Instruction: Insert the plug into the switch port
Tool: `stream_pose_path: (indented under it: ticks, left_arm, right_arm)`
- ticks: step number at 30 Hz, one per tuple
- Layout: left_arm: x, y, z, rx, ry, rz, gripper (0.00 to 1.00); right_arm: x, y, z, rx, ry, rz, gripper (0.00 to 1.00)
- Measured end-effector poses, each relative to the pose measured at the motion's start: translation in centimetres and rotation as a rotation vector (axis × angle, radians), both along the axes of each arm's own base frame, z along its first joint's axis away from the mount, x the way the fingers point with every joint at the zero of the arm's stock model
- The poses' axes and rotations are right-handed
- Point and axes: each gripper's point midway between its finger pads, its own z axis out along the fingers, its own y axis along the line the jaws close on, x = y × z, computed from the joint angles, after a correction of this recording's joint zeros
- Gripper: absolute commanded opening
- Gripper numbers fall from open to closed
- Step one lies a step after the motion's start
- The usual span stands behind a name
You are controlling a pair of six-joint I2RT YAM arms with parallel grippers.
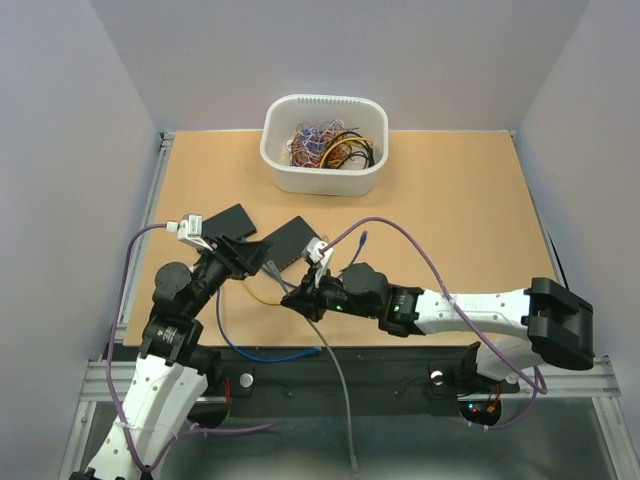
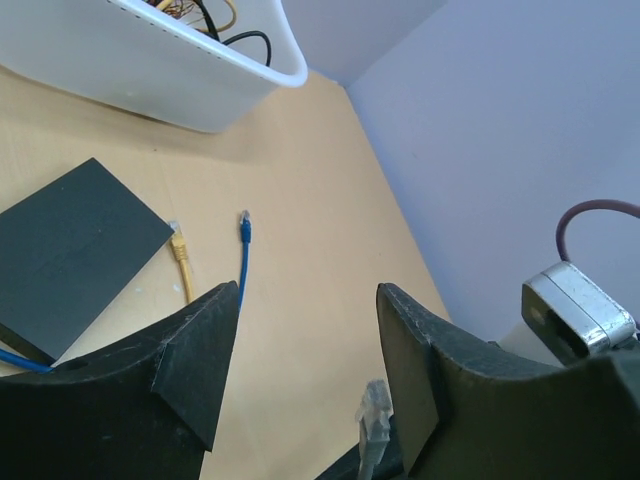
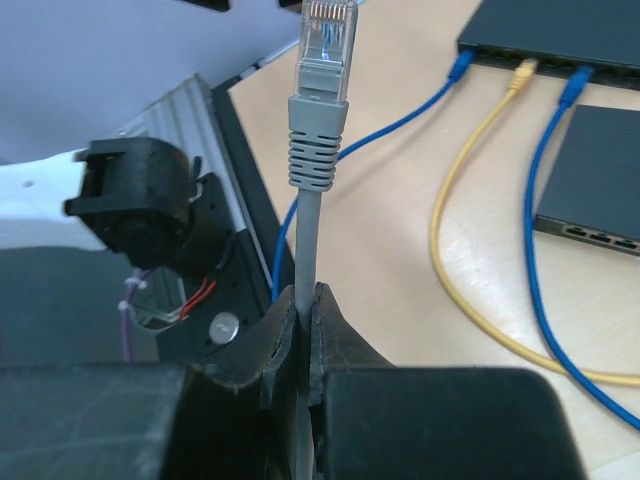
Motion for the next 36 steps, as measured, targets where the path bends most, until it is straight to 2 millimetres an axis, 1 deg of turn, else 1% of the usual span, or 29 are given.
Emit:
stream_pose_path:
  ticks: [4, 7, 9, 13, 15, 18, 22, 24, 27, 30, 31, 34, 36]
  left_arm:
    - [-0.3, 0.0, 0.8, -0.009, -0.019, -0.006, 0.67]
    - [-0.4, -0.1, 1.3, -0.013, -0.03, -0.01, 0.66]
    - [-0.5, -0.1, 1.4, -0.014, -0.031, -0.013, 0.65]
    - [-0.7, -0.3, 1.5, -0.02, -0.031, -0.026, 0.64]
    - [-0.9, -0.4, 1.6, -0.022, -0.037, -0.035, 0.64]
    - [-1.3, -0.4, 2.1, -0.026, -0.053, -0.042, 0.61]
    - [-1.7, -0.2, 3.0, -0.026, -0.065, -0.037, 0.6]
    - [-1.7, 0.1, 3.5, -0.022, -0.069, -0.021, 0.58]
    - [-1.4, 0.7, 3.6, -0.007, -0.05, 0.018, 0.58]
    - [-0.7, 1.2, 3.0, 0.02, -0.004, 0.057, 0.58]
    - [-0.5, 1.3, 2.8, 0.027, 0.008, 0.065, 0.59]
    - [0.0, 1.8, 1.9, 0.055, 0.055, 0.1, 0.61]
    - [0.2, 2.2, 1.5, 0.073, 0.078, 0.121, 0.62]
  right_arm:
    - [-1.5, -0.7, 0.5, 0.038, -0.003, 0.064, 0.01]
    - [-2.2, -0.8, 1.5, 0.072, -0.01, 0.102, 0.01]
    - [-2.7, -0.7, 2.2, 0.103, -0.019, 0.134, 0.0]
    - [-4.0, -0.9, 2.9, 0.142, -0.028, 0.2, 0.0]
    - [-4.3, -0.9, 3.0, 0.151, -0.03, 0.22, 0.0]
    - [-4.2, -0.9, 3.0, 0.153, -0.031, 0.212, 0.0]
    - [-2.6, -1.0, 2.7, 0.128, -0.031, 0.118, 0.0]
    - [-1.1, -1.0, 2.6, 0.094, -0.028, 0.036, 0.01]
    - [1.4, -0.4, 2.9, 0.03, -0.05, -0.123, 0.0]
    - [3.2, 0.7, 3.8, -0.031, -0.103, -0.265, 0.0]
    - [3.3, 1.2, 4.1, -0.046, -0.117, -0.293, 0.0]
    - [4.0, 2.0, 3.3, -0.143, -0.175, -0.388, 0.0]
    - [4.4, 2.2, 2.2, -0.223, -0.216, -0.444, 0.0]
